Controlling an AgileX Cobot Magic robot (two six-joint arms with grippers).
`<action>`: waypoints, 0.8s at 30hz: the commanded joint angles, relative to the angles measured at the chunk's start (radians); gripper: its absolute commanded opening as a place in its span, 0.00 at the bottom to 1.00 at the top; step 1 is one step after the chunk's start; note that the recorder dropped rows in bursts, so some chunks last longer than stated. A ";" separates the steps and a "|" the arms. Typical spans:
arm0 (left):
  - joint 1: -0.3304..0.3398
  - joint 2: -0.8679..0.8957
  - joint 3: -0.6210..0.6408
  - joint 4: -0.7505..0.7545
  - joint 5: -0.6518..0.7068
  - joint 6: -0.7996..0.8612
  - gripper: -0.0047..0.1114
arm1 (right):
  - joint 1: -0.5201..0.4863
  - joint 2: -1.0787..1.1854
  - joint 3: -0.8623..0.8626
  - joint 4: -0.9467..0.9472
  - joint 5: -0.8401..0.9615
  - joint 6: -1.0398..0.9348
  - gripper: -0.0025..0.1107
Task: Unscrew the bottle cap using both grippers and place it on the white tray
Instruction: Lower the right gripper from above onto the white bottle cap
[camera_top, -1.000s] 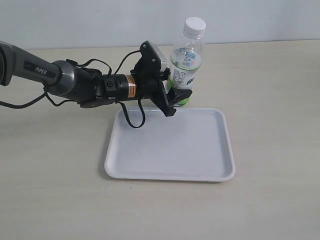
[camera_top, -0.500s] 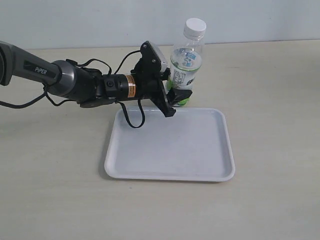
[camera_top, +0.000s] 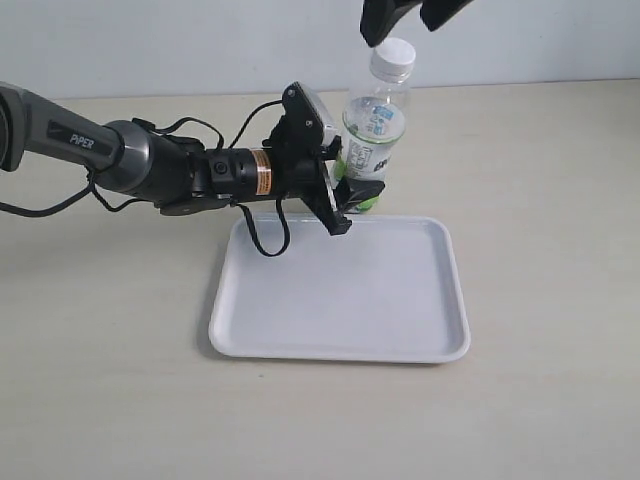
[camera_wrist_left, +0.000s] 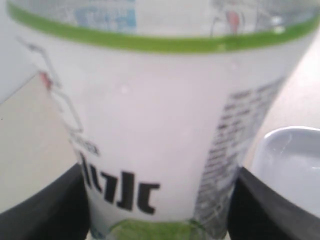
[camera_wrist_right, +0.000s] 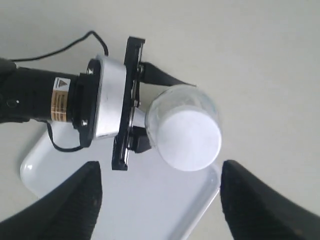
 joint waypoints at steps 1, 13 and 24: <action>0.000 -0.009 0.001 -0.001 0.014 0.011 0.04 | 0.002 0.000 0.030 -0.028 -0.006 -0.011 0.59; 0.000 -0.009 0.001 -0.001 0.014 0.013 0.04 | 0.002 0.031 0.030 -0.037 -0.006 -0.021 0.59; 0.000 -0.009 0.001 -0.001 0.013 0.016 0.04 | 0.002 0.074 0.030 -0.037 -0.116 -0.017 0.59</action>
